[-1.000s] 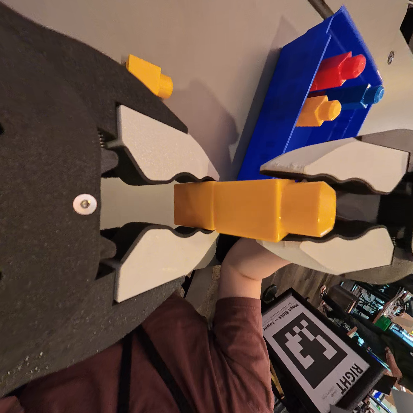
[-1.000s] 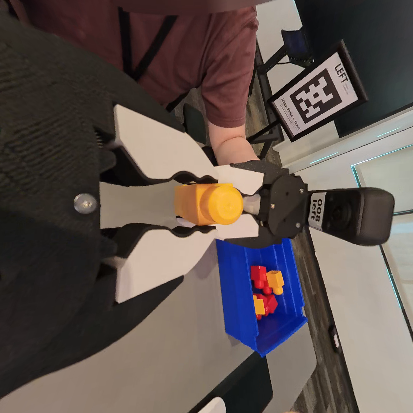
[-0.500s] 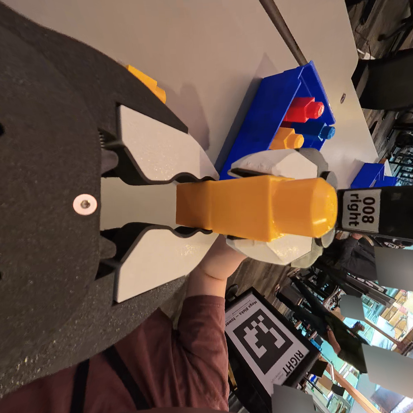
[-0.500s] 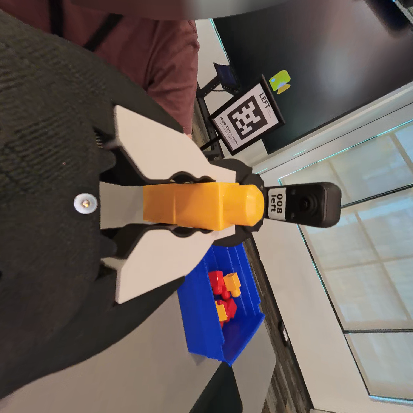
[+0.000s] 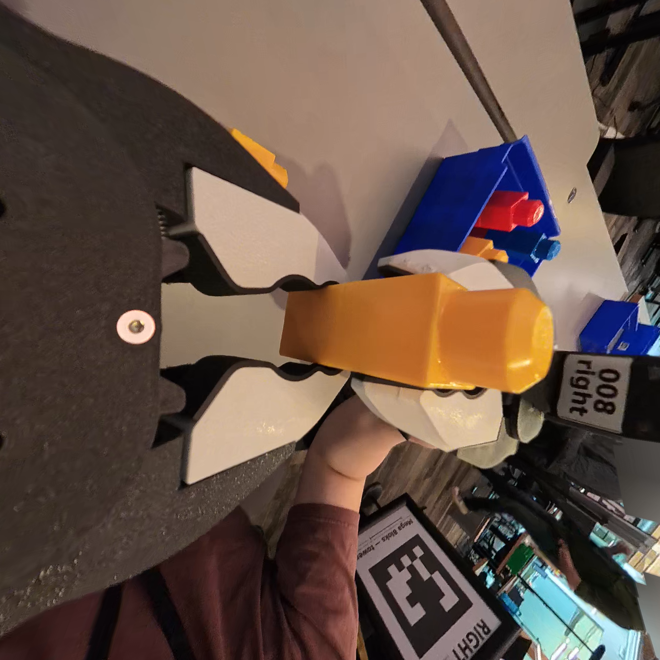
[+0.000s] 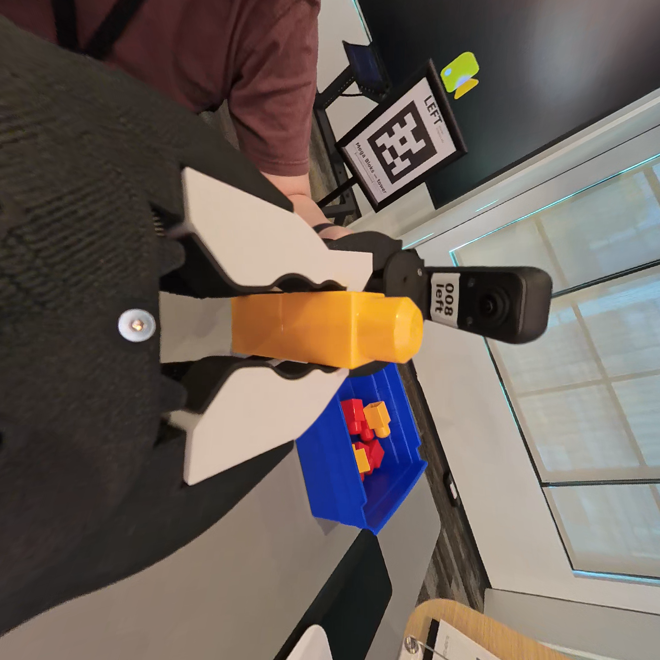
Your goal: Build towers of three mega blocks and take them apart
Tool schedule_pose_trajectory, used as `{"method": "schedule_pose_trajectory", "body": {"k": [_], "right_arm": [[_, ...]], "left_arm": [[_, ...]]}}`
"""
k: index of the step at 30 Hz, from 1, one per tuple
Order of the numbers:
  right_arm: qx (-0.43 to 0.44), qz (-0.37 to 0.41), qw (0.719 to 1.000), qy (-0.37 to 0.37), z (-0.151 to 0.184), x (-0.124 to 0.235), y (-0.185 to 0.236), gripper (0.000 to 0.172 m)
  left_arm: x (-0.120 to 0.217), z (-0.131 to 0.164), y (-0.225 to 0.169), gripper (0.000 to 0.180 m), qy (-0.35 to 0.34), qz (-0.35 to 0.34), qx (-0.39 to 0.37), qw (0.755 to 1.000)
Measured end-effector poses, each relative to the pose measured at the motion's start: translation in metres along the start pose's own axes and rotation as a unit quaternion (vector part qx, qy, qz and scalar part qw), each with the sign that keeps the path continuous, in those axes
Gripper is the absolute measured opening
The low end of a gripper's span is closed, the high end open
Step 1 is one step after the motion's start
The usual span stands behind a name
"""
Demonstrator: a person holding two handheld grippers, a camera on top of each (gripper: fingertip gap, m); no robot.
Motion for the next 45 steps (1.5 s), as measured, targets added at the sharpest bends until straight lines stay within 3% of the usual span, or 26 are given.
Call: {"method": "schedule_pose_trajectory", "body": {"k": [34, 36, 37, 39, 42, 45], "right_arm": [[0.006, -0.024, 0.999, -0.028, -0.001, -0.004, 0.005, 0.037], [0.031, -0.032, 0.998, -0.041, -0.007, -0.001, 0.008, 0.04], [0.04, -0.025, 0.997, -0.059, -0.013, 0.002, 0.008, 0.05], [0.037, -0.011, 0.997, -0.069, -0.016, 0.011, 0.002, 0.047], [-0.009, 0.104, 0.994, 0.045, 0.027, 0.016, -0.044, 0.044], [-0.061, 0.197, 0.952, 0.225, 0.108, 0.018, -0.082, 0.047]], "left_arm": [[0.007, 0.004, -0.001, 0.036, 0.027, -0.005, -0.023, 0.999], [0.012, 0.0, -0.008, 0.036, 0.021, 0.013, -0.02, 0.999], [0.019, -0.003, -0.007, 0.036, 0.016, 0.008, -0.02, 1.0], [0.041, -0.01, 0.008, 0.036, 0.0, -0.046, -0.037, 0.998], [0.082, -0.015, 0.033, 0.036, -0.014, -0.137, -0.049, 0.989], [0.109, -0.02, 0.042, 0.036, -0.034, -0.163, -0.041, 0.985]]}}
Point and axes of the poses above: each gripper's, where its closed fingertips meet, x back along the fingers, z out of its underside, y = z × x across the jaws, the point moved 1 cm from there along x, back along the fingers, and after that the axes turned 9 degrees about x, right-handed, at the moved point
